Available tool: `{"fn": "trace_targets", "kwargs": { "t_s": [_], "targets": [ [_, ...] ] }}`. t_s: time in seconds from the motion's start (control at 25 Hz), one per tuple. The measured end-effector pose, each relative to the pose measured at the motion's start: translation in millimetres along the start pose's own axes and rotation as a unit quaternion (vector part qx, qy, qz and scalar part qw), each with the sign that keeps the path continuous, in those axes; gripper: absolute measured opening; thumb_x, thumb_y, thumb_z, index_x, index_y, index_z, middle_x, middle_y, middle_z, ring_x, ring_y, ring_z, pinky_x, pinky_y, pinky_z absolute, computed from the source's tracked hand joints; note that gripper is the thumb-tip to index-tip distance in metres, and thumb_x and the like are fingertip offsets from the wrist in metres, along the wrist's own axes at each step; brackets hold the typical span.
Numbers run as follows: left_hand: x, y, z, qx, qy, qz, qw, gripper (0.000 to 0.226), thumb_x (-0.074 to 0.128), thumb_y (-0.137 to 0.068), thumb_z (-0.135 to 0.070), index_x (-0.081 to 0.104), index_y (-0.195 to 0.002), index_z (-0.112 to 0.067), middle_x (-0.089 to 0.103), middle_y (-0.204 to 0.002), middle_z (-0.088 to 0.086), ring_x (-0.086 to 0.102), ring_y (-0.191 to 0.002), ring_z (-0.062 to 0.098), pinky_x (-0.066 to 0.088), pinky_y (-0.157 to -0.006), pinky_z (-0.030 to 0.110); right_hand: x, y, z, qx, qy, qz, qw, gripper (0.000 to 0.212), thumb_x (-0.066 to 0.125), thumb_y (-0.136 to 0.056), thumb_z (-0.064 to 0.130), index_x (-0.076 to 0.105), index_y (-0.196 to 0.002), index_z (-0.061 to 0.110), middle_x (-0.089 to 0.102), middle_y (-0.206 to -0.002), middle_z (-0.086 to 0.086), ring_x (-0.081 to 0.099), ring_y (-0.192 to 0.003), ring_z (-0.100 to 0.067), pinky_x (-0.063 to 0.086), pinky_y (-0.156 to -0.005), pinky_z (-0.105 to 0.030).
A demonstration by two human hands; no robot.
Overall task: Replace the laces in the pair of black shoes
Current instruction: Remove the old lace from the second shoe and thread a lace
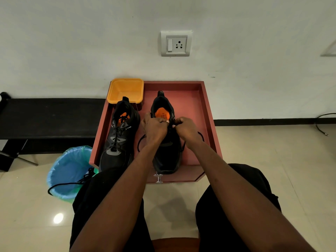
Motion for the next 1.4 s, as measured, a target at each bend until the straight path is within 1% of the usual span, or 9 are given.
{"fn": "trace_targets", "kwargs": {
  "t_s": [0.2, 0.28, 0.4, 0.68, 0.84, 0.96, 1.04, 1.28, 1.4],
  "targets": [
    [8, 5, -2, -0.020, -0.002, 0.085, 0.996, 0.037, 0.055, -0.097, -0.024, 0.059, -0.061, -0.017, 0.002, -0.165, 0.004, 0.009, -0.147, 0.030, 0.018, -0.119, 0.051, -2, 3, 12, -0.080, 0.108, 0.001, 0.991, 0.012, 0.058, -0.094, 0.008, 0.068, -0.098, 0.014, 0.065, -0.082, -0.001, 0.057, -0.066, -0.010, 0.045, -0.054, -0.022],
    [4, 0, -3, -0.003, -0.009, 0.109, 0.994, 0.022, 0.058, -0.095, -0.030, 0.072, -0.093, -0.014, 0.016, -0.161, 0.006, 0.021, -0.144, 0.032, 0.027, -0.117, 0.050, -4, 2, 16, -0.106, 0.135, -0.013, 0.985, 0.011, 0.061, -0.092, 0.010, 0.071, -0.095, 0.009, 0.069, -0.083, -0.004, 0.061, -0.067, -0.016, 0.048, -0.057, -0.028],
    [-10, -6, -8, 0.075, -0.057, 0.155, 0.983, 0.055, 0.064, -0.091, -0.033, 0.050, -0.143, -0.020, 0.044, -0.142, 0.001, 0.044, -0.131, 0.021, 0.042, -0.106, 0.038, -6, 0, 24, -0.130, 0.134, -0.034, 0.982, 0.006, 0.064, -0.090, 0.012, 0.069, -0.089, 0.007, 0.066, -0.080, -0.003, 0.060, -0.067, -0.017, 0.047, -0.058, -0.029],
    [-36, -7, -6, 0.098, -0.127, 0.085, 0.983, 0.043, 0.057, -0.099, -0.024, 0.052, -0.141, -0.018, 0.059, -0.136, 0.010, 0.061, -0.114, 0.026, 0.048, -0.090, 0.032, -7, 0, 27, -0.129, 0.186, -0.051, 0.973, 0.011, 0.054, -0.089, 0.004, 0.062, -0.081, 0.006, 0.061, -0.078, -0.006, 0.058, -0.071, -0.023, 0.037, -0.053, -0.027],
    [-37, -7, -8, 0.086, -0.118, 0.089, 0.985, 0.041, 0.055, -0.099, -0.022, 0.054, -0.140, -0.020, 0.062, -0.134, 0.007, 0.062, -0.095, 0.017, 0.047, -0.081, 0.028, -83, 13, 29, -0.052, 0.057, -0.243, 0.967, 0.017, 0.047, -0.093, 0.004, 0.063, -0.100, 0.003, 0.060, -0.091, -0.003, 0.056, -0.081, -0.019, 0.040, -0.068, -0.027],
    [-37, -6, -9, 0.078, -0.116, 0.099, 0.985, 0.041, 0.051, -0.099, -0.015, 0.054, -0.140, -0.019, 0.063, -0.130, 0.008, 0.059, -0.089, 0.014, 0.045, -0.068, 0.018, -142, 24, 6, 0.035, -0.135, -0.391, 0.910, 0.022, 0.046, -0.092, 0.002, 0.060, -0.108, 0.002, 0.062, -0.106, -0.008, 0.059, -0.094, -0.022, 0.038, -0.074, -0.024],
    [-36, -6, -9, 0.075, -0.112, 0.103, 0.985, 0.042, 0.050, -0.100, -0.013, 0.052, -0.141, -0.018, 0.064, -0.129, 0.009, 0.052, -0.083, 0.009, 0.038, -0.063, 0.011, -146, 27, 9, 0.036, -0.045, -0.420, 0.906, 0.033, 0.049, -0.085, -0.002, 0.057, -0.116, 0.001, 0.058, -0.123, -0.013, 0.056, -0.111, -0.028, 0.042, -0.085, -0.031],
    [-37, -8, -8, 0.074, -0.106, 0.096, 0.987, 0.046, 0.047, -0.098, -0.009, 0.051, -0.143, -0.018, 0.062, -0.132, 0.009, 0.056, -0.071, 0.007, 0.049, -0.065, 0.024, -12, 8, 31, -0.160, 0.257, -0.017, 0.953, 0.033, 0.055, -0.092, 0.006, 0.057, -0.125, 0.011, 0.068, -0.111, -0.008, 0.063, -0.102, -0.027, 0.040, -0.104, -0.046],
    [-36, -11, -5, 0.079, -0.106, 0.090, 0.987, 0.044, 0.048, -0.098, -0.011, 0.052, -0.142, -0.018, 0.060, -0.136, 0.008, 0.048, -0.065, -0.002, 0.043, -0.062, 0.017, -13, 6, 32, -0.162, 0.309, -0.046, 0.936, 0.011, 0.054, -0.091, 0.007, 0.065, -0.093, 0.010, 0.069, -0.090, -0.006, 0.063, -0.092, -0.028, 0.038, -0.103, -0.044]
  ]
}}
Point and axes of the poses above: each hand's wrist, its own y-axis away from the middle knuckle, its own x-axis out of the palm, z = x × y, the point moved 8 cm from there along -y, towards the middle knuckle
